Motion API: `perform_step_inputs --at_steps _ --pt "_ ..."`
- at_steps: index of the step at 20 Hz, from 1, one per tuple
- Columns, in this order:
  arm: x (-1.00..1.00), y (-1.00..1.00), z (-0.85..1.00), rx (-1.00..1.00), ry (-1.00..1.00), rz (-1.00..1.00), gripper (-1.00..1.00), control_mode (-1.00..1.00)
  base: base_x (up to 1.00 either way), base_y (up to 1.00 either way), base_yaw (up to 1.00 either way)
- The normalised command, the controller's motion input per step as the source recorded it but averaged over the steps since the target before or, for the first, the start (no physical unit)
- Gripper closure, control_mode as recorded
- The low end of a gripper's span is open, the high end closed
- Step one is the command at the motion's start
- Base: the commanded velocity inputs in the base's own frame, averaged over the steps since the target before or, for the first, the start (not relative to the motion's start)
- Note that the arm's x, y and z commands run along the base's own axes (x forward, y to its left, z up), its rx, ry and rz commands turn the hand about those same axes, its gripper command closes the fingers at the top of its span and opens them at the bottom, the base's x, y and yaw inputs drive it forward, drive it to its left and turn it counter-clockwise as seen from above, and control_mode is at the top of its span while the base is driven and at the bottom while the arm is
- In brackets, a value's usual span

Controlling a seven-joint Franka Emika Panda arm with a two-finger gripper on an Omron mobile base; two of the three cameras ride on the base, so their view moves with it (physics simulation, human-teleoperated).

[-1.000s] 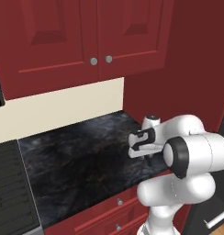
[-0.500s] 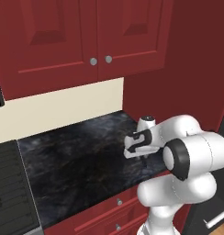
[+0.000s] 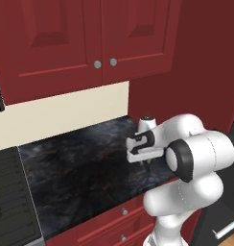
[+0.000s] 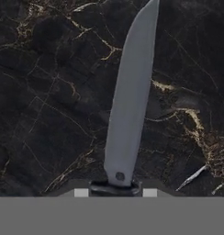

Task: Retrieve the butter from the fridge and place it on a plate on the dining table. Then retrieve the butter knife by the fridge and place it near the plate.

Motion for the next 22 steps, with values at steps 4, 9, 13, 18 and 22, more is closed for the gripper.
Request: perform_step_inputs --at_steps 4,9,13,18,22 --pt "0.00 0.00 0.62 -0.02 0.21 -0.13 1.00 -1.00 0.00 0.00 0.00" --pt "-0.07 0.00 0.87 0.01 0.11 -0.02 1.00 -1.00 0.00 0.00 0.00" --pt "-0.30 0.03 0.73 0.00 -0.01 0.00 1.00 -1.00 0.00 0.00 0.00" --pt "-0.45 0.05 0.43 0.00 -0.12 0.04 1.00 -1.00 0.00 0.00 0.00" --pt "-0.40 0.00 0.39 0.00 -0.16 0.03 1.00 -1.00 0.00 0.00 0.00"
